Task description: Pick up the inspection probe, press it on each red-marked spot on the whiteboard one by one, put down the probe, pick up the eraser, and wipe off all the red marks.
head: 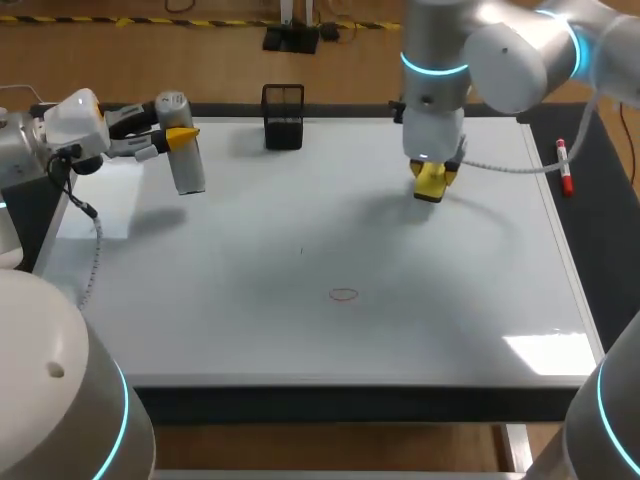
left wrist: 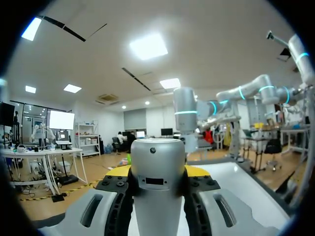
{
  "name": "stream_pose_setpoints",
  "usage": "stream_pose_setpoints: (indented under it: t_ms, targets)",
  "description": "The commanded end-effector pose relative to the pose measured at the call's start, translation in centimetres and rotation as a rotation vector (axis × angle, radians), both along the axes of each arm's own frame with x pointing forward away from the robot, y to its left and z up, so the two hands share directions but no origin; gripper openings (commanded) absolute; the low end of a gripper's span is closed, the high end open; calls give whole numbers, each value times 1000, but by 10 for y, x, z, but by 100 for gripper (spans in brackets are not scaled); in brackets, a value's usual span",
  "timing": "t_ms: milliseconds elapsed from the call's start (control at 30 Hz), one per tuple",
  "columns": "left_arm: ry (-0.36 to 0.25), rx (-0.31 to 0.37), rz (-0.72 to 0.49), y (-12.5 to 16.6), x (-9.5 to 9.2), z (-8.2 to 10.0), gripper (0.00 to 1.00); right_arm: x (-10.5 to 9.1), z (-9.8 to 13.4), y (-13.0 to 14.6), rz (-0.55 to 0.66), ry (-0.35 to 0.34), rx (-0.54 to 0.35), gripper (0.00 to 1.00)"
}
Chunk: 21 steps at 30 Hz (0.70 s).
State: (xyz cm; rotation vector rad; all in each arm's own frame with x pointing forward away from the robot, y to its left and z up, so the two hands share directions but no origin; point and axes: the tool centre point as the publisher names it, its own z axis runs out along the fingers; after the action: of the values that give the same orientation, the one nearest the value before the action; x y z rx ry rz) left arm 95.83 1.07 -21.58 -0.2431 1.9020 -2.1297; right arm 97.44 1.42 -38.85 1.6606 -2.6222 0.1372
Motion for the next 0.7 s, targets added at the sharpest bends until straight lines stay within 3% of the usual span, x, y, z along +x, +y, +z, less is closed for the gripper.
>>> stream_pose_setpoints:
  t_ms: [33, 700]
  targets:
    - [0, 1, 0, 1, 0, 1, 0, 2, 2, -14, -10, 2, 7, 0]
    - [0, 1, 0, 1, 0, 1, 0, 7, 2, -22, -40, 20, 15, 0]
